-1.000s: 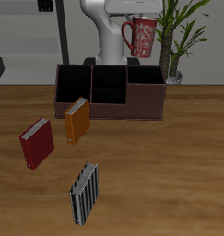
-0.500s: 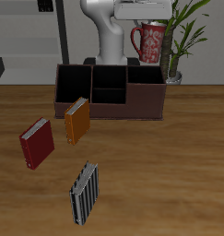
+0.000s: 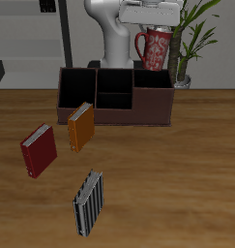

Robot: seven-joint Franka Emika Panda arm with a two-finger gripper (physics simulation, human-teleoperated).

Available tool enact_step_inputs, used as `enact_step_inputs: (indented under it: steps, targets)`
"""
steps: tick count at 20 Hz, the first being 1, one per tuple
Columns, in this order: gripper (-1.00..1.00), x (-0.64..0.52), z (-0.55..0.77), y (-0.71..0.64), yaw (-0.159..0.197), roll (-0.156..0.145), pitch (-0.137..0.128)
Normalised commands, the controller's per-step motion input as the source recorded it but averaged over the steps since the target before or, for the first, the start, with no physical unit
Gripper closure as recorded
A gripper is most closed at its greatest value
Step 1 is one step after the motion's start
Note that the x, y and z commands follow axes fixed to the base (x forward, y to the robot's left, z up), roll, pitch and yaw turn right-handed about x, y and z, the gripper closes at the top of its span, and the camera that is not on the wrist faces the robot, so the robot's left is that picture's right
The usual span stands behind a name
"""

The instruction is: Place the red mug into the back desk caddy's right compartment and place the orange book into the back desk caddy's back compartment and place the red book into the back desk caddy's front compartment

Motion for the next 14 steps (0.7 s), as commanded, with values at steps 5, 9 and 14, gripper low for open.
enact_step_inputs:
  steps: [5, 9, 14]
  targets:
    - [1.00, 0.02, -0.23, -0.01, 0.085, -0.010, 0.042]
    - [1.00, -0.02, -0.23, 0.05, 0.116, -0.017, 0.039]
    - [1.00, 0.04, -0.24, 0.01, 0.135, -0.031, 0.025]
